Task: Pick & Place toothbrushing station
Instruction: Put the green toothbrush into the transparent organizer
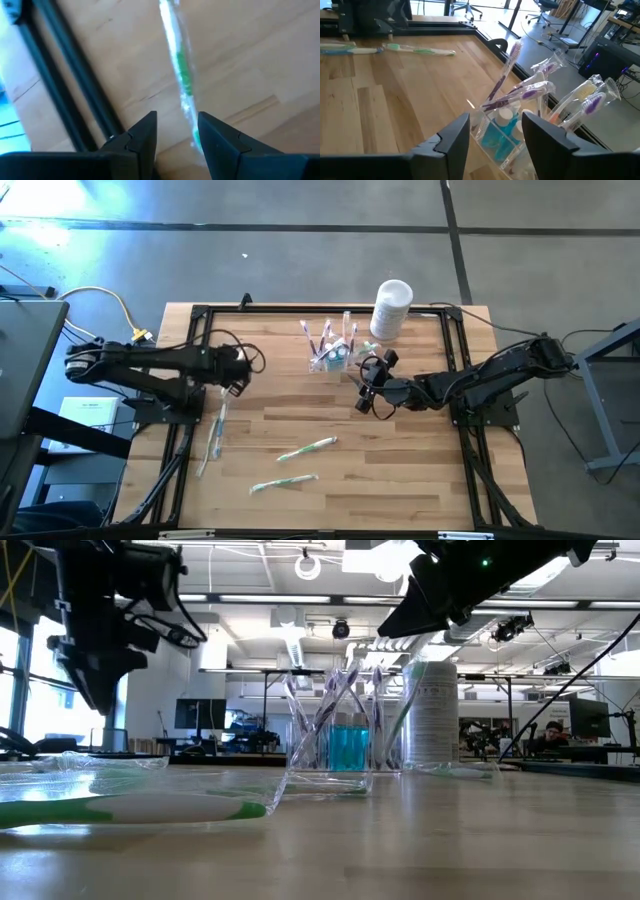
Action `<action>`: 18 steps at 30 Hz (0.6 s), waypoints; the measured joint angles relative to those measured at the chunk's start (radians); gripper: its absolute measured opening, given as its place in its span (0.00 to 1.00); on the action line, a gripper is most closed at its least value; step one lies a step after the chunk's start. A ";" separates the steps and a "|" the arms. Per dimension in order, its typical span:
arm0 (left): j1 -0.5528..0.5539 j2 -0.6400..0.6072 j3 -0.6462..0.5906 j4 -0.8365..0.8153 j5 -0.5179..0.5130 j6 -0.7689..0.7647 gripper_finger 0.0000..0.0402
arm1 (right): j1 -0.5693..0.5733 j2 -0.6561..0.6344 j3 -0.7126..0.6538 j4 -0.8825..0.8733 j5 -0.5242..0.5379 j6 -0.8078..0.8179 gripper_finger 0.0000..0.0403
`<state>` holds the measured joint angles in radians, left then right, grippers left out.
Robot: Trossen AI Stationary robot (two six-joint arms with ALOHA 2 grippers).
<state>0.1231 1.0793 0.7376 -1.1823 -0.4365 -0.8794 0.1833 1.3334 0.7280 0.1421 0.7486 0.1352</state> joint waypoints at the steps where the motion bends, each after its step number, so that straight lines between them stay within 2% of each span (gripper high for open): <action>1: 0.019 0.005 0.000 0.022 0.016 0.037 0.34 | 0.000 0.000 0.000 0.000 0.000 0.000 0.43; 5: 0.089 0.021 0.000 0.059 0.095 0.149 0.34 | 0.000 0.000 0.000 -0.007 0.000 0.000 0.43; 9: 0.139 0.059 0.000 0.048 0.172 0.178 0.34 | 0.000 0.000 0.000 -0.017 0.000 0.016 0.43; 18: 0.174 0.147 0.000 0.047 0.219 0.204 0.34 | 0.000 0.000 0.000 -0.036 0.000 0.029 0.43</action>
<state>0.2966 1.2258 0.7376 -1.1351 -0.2171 -0.6759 0.1833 1.3334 0.7280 0.1056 0.7483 0.1646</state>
